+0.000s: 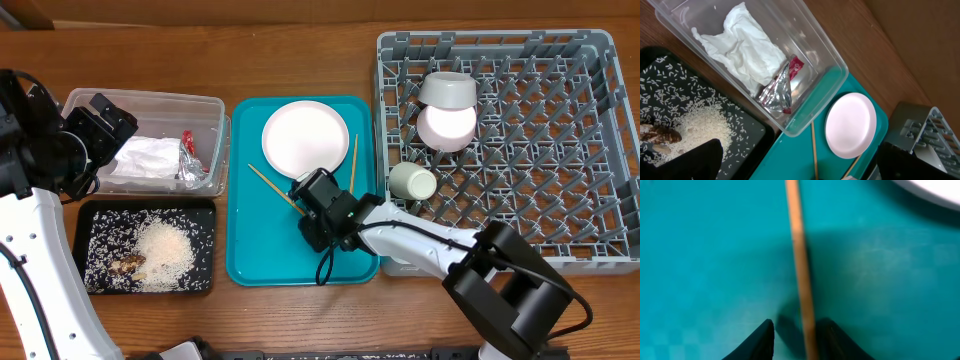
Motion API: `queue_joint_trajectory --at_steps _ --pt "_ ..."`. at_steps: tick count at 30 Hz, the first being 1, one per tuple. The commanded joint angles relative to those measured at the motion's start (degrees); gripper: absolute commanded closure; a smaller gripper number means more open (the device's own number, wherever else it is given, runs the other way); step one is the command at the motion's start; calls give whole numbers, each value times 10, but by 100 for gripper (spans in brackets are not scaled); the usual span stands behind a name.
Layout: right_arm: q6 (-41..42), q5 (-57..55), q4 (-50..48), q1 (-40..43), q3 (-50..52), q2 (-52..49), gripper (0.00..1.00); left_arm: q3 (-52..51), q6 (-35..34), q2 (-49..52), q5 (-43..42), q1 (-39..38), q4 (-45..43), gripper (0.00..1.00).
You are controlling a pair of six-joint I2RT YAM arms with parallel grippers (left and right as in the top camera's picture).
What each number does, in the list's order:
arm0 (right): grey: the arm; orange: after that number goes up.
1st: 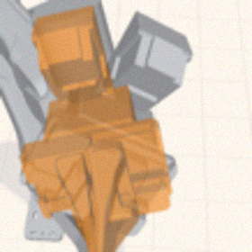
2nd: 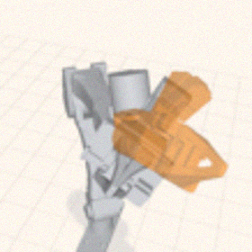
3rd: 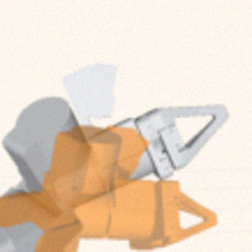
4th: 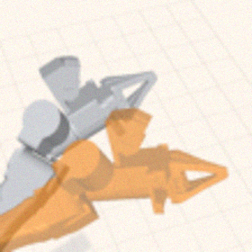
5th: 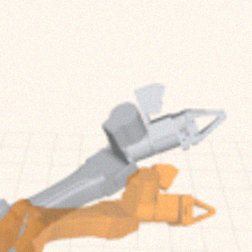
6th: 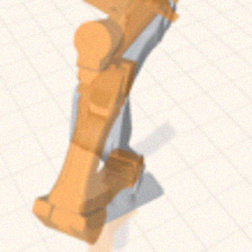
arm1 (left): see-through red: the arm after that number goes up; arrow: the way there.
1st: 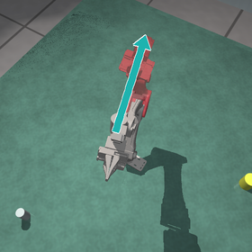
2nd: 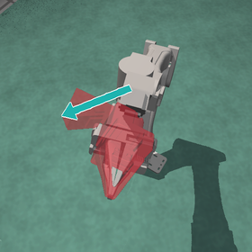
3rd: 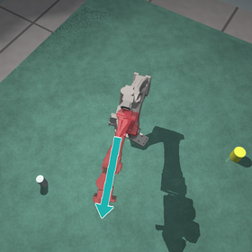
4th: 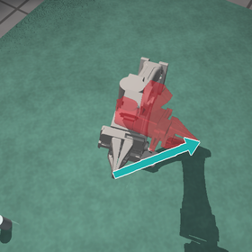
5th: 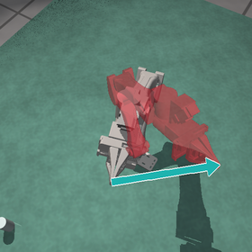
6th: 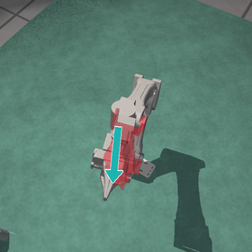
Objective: Sort waste into correct bins and load items into the dishwasher
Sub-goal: 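Reach right gripper to a wooden chopstick on the teal tray, grasp it, then carry the chopstick to the rack and release it upright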
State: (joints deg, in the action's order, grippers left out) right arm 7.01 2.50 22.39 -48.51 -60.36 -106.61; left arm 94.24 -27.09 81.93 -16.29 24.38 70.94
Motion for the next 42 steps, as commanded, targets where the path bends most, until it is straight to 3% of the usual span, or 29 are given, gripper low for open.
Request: queue_joint_trajectory --at_steps 1,8,17,24,28,32,42 --pt "1 6 2 -12 8 -3 69 11 -6 -3 2 0 0 0" --pt "1 1 2 -19 8 -2 96 11 -6 -3 2 0 0 0" --pt "1 36 59 -19 -53 25 96 11 -6 -3 2 0 0 0" --pt "9 66 61 -14 -86 124 96 11 -6 -3 2 0 0 0" --pt "38 28 96 11 -86 193 96 11 -6 -3 2 0 0 0" --pt "66 -33 153 66 -86 247 96 11 -6 -3 2 0 0 0" --pt "65 -59 279 239 -86 258 96 11 -6 -3 2 0 0 0"
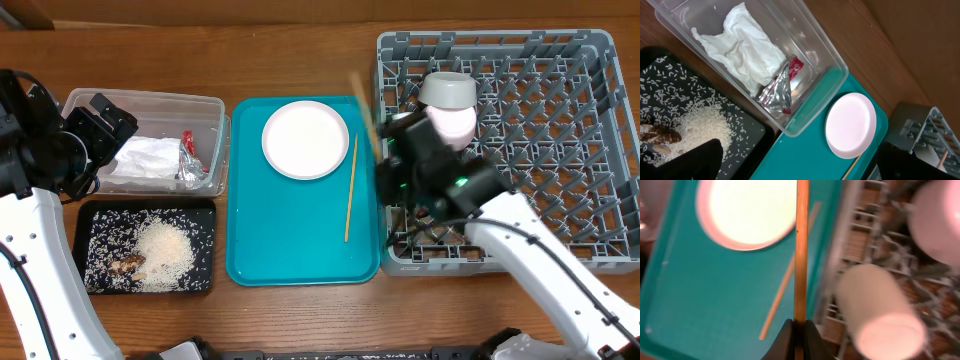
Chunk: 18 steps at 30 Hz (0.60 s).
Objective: Sort waste into correct bins and load items into the dishwasher
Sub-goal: 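Carry the chopstick to the rack and release it upright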
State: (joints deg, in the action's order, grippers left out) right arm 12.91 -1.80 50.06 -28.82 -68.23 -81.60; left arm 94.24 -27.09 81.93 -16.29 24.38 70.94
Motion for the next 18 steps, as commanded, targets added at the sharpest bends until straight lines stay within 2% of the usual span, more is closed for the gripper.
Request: queue_joint_trajectory --at_steps 1,7,13,18 --pt "6 -16 4 57 -7 8 96 11 -6 -3 2 0 0 0" --pt "-51 -15 22 113 -5 8 96 11 -6 -3 2 0 0 0" --pt "-57 8 14 113 -4 3 96 11 -6 -3 2 0 -1 0" --pt "-56 19 -31 113 -4 -12 96 11 -6 -3 2 0 0 0"
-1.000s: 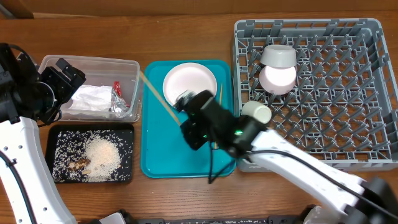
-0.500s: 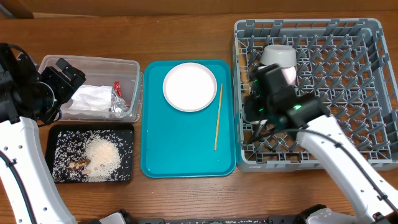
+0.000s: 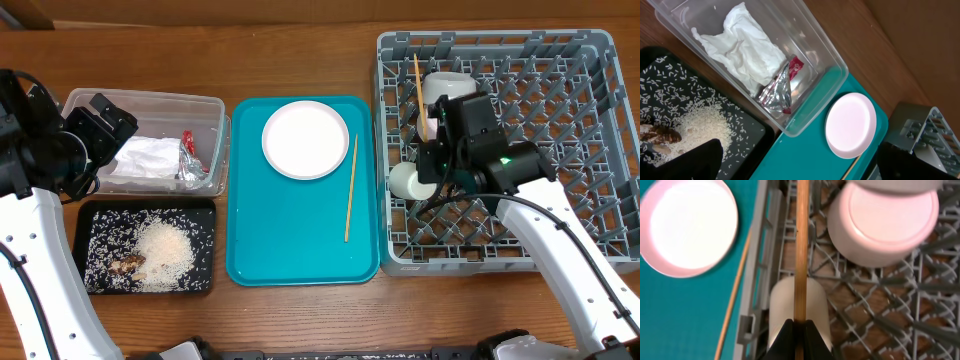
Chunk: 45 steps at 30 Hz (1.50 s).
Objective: Sort waste into correct bins and load items into the dishwasher
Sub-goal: 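Carry the chopstick to the rack and release it upright, then grasp the second wooden chopstick on the teal tray with right gripper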
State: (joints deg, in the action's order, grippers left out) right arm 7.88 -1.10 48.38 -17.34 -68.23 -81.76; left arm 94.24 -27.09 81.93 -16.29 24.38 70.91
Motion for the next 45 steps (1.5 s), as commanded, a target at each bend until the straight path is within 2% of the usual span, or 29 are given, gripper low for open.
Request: queue_joint_trajectory --at_steps 1,8,11,15,18,21,24,28,35,40,45 --pt "-3 12 -24 -2 -4 -17 96 11 -6 -3 2 0 0 0" --pt "16 12 -106 -2 -4 -96 95 11 -6 -3 2 0 0 0" --pt "16 12 -142 -2 -4 -123 79 11 -6 -3 2 0 0 0" --pt "16 12 -158 -2 -5 -123 70 11 -6 -3 2 0 0 0" --pt "15 28 -150 -4 -19 -113 69 11 -6 -3 2 0 0 0" --pt "17 109 -143 -14 -33 -101 69 11 -6 -3 2 0 0 0" --pt "71 144 -137 -42 -35 -96 70 11 -6 -3 2 0 0 0" --pt "148 91 -112 -103 -25 -99 70 11 -6 -3 2 0 0 0" --pt "242 -117 -151 -254 31 -121 63 11 -6 -3 2 0 0 0" --pt "306 -207 -186 -293 59 -177 61 11 -6 -3 2 0 0 0" --pt "322 -223 -200 -289 59 -242 57 11 -6 -3 2 0 0 0"
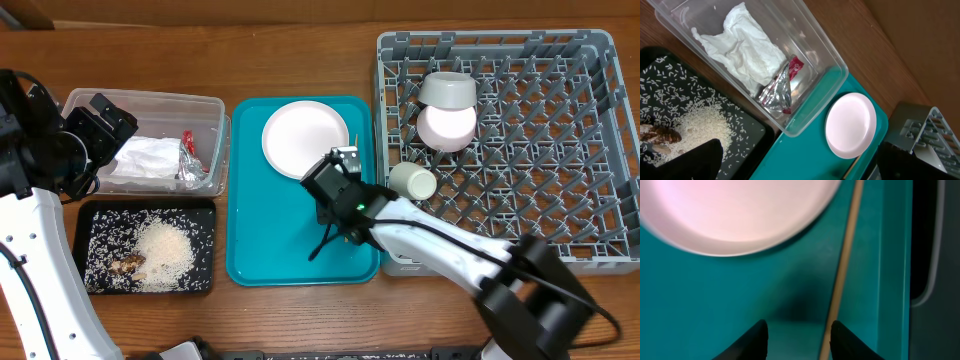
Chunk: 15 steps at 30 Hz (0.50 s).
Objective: Sort waste into correct bins and load items into the dishwasher
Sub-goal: 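Grasp the second wooden chopstick on the teal tray with right gripper, then carry the second chopstick to the rack and release it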
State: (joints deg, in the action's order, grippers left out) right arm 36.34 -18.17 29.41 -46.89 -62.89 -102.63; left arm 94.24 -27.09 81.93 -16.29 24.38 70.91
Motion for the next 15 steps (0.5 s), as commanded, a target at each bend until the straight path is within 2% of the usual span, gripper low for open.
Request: queue_joint_trajectory --at_steps 1,8,10,13,15 --pt "47 -53 -11 10 6 -42 57 11 -6 -3 2 0 0 0" --pt "74 -3 -28 32 6 -78 58 11 -6 -3 2 0 0 0" --pt "74 20 -35 33 6 -87 65 11 -6 -3 2 0 0 0" --pt "70 28 -36 33 6 -89 87 11 -6 -3 2 0 0 0" --pt "68 28 -37 32 4 -89 93 11 -6 -3 2 0 0 0"
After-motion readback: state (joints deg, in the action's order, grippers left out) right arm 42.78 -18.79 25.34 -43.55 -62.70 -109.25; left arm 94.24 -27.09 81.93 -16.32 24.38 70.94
